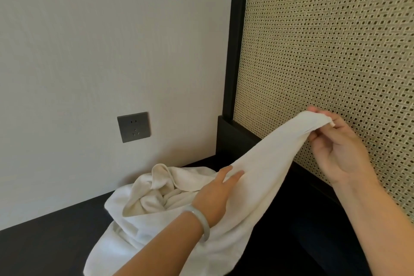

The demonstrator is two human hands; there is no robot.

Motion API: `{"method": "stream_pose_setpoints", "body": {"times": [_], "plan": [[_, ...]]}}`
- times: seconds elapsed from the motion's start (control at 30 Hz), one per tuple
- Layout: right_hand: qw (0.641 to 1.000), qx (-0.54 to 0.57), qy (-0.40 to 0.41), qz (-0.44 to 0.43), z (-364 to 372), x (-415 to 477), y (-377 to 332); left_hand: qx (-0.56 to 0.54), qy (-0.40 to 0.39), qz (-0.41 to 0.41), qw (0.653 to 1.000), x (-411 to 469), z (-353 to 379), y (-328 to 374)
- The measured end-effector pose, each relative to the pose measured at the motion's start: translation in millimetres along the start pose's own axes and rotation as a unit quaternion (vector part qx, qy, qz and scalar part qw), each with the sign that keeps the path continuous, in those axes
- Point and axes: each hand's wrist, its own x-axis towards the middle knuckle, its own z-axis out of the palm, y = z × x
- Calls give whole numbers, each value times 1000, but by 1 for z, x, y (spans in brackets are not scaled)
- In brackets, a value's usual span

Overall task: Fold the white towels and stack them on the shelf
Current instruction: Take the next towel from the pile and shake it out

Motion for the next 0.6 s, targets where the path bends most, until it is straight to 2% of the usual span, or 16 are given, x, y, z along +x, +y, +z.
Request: {"method": "stream_pose_setpoints", "body": {"times": [0.07, 0.23, 0.4, 0.6], "plan": [[1000, 4, 1, 1, -1, 0, 1, -14, 16, 25, 999, -1, -1, 6], [1000, -11, 2, -5, -4, 1, 0, -14, 42, 148, 988, -15, 4, 24], [1000, -10, 2, 3, -3, 1, 0, -5, 70, 55, 996, -21, 17, 23], [1000, -1, 9, -3, -5, 2, 1, -52, 118, -13, 992, -24, 11, 17]]}}
